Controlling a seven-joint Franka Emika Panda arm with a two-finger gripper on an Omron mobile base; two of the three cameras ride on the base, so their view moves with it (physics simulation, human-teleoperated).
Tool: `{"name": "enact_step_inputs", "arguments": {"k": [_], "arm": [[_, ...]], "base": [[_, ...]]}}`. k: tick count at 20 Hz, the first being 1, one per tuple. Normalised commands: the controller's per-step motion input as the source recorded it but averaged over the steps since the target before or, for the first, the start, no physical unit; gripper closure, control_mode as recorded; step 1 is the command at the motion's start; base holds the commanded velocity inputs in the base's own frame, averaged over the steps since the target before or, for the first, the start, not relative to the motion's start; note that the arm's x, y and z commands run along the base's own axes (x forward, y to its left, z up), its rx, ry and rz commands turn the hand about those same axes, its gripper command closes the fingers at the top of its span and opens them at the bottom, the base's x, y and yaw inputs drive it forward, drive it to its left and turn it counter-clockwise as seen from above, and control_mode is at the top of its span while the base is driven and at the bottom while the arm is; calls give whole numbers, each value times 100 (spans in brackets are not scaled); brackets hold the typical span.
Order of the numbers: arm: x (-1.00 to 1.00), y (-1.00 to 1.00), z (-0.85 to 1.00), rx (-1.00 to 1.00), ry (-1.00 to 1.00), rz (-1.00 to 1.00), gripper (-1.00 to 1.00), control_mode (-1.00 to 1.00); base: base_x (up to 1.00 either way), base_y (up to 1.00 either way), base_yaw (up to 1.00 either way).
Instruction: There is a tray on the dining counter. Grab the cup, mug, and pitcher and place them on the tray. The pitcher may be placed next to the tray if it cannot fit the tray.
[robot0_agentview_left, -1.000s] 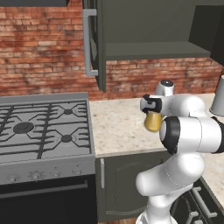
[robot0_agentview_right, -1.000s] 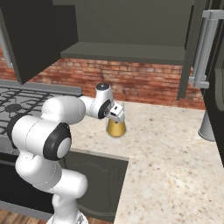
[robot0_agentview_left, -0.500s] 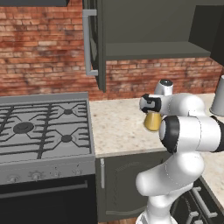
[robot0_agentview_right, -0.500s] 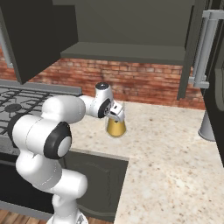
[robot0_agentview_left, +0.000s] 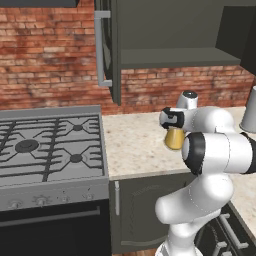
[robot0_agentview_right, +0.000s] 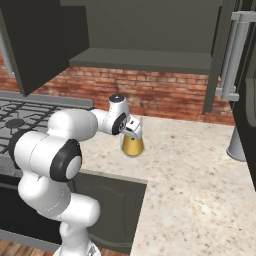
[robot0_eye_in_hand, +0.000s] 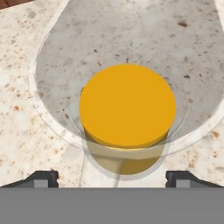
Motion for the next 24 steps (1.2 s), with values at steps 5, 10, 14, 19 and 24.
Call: {"name": "enact_step_inputs", "arguments": {"k": [5,10,14,19,24], "arm": [[0,0,0,0,0,0,100,-100],[0,0,0,0,0,0,100,-100],[0,0,0,0,0,0,100,-100],[0,0,0,0,0,0,100,-100],[0,0,3,0,1,0,100,-100]], "base": [[0,0,0],[0,0,0],[0,0,0],[0,0,0],[0,0,0]]}}
